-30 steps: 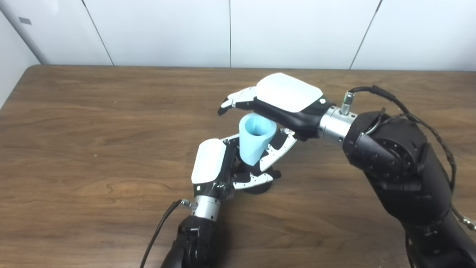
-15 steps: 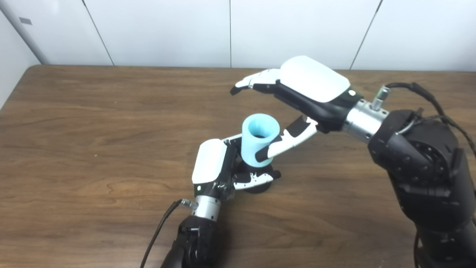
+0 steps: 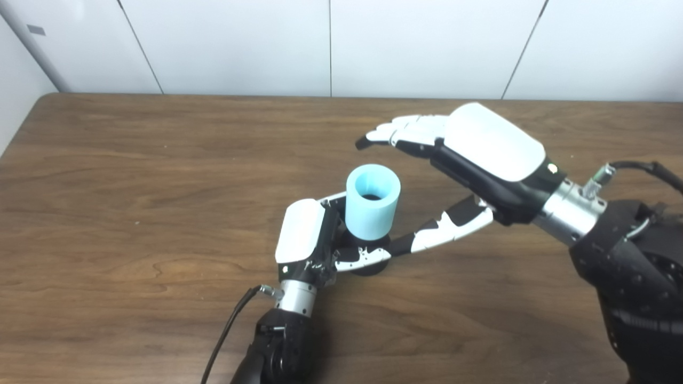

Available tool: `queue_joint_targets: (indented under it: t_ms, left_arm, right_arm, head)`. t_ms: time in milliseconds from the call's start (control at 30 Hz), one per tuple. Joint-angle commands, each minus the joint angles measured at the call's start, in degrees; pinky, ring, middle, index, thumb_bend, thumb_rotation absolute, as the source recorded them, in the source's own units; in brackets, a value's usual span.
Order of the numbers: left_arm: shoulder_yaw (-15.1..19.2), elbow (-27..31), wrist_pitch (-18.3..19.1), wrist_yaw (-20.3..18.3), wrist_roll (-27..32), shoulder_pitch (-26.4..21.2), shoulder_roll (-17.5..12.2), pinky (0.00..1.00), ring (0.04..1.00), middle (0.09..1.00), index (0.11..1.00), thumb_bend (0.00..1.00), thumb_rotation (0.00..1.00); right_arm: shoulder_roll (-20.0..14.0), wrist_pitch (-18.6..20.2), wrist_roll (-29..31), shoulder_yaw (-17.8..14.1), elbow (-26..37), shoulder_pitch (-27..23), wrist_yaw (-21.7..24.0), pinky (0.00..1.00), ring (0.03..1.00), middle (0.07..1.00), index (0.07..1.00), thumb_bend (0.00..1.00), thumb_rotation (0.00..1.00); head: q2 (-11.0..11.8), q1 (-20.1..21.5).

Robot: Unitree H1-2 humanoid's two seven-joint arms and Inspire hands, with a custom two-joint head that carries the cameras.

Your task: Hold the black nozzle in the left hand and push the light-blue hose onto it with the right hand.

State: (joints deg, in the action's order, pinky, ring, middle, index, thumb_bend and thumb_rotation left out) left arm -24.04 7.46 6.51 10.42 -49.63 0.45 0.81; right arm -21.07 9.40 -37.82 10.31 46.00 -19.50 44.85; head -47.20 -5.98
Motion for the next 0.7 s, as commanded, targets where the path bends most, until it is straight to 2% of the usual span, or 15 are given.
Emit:
queue_joint_targets:
  t_ms: [0, 167, 267, 400, 667]
  left_arm:
    - [-0.38, -2.07, 1.39, -1.20, -0.34, 0.97, 0.33, 0.50, 0.530, 0.512, 0.476, 0.52, 0.00]
    - [-0.24, -1.83, 1.66, -1.81, 0.24, 1.00, 0.29, 0.51, 0.532, 0.510, 0.477, 0.52, 0.00]
    - [-0.20, -1.46, 2.23, -2.67, 0.55, 1.09, 0.39, 0.51, 0.526, 0.508, 0.480, 0.52, 0.00]
    - [-0.20, -1.74, 2.02, -2.38, 0.50, 1.12, 0.39, 0.50, 0.520, 0.506, 0.480, 0.52, 0.00]
    - [-0.27, -2.81, 1.13, -1.29, 0.30, 0.88, 0.32, 0.50, 0.521, 0.505, 0.480, 0.52, 0.00]
  right_arm:
    - [-0.49, -1.97, -0.89, -0.22, 2.44, 0.28, -1.94, 0.80, 0.894, 0.893, 0.854, 0.64, 0.67]
    - [0.16, -4.14, -2.85, 0.93, 2.49, 3.05, -1.98, 0.87, 0.957, 0.963, 0.882, 0.62, 0.67]
    - [0.61, -8.20, -5.53, 2.03, 1.47, 5.71, -3.90, 0.90, 0.993, 0.995, 0.909, 0.62, 0.69]
    - [1.38, -12.02, -8.86, 2.85, -0.04, 8.06, -6.00, 0.94, 1.000, 1.000, 0.946, 0.63, 0.70]
    - [2.03, -15.04, -10.77, 2.37, -1.12, 10.13, -7.40, 0.95, 1.000, 1.000, 0.979, 0.61, 0.73]
  head:
    - [-0.08, -0.02]
    - [0.02, 0.19]
    - [0.18, 0.25]
    - [0.45, 0.23]
    - [0.58, 0.31]
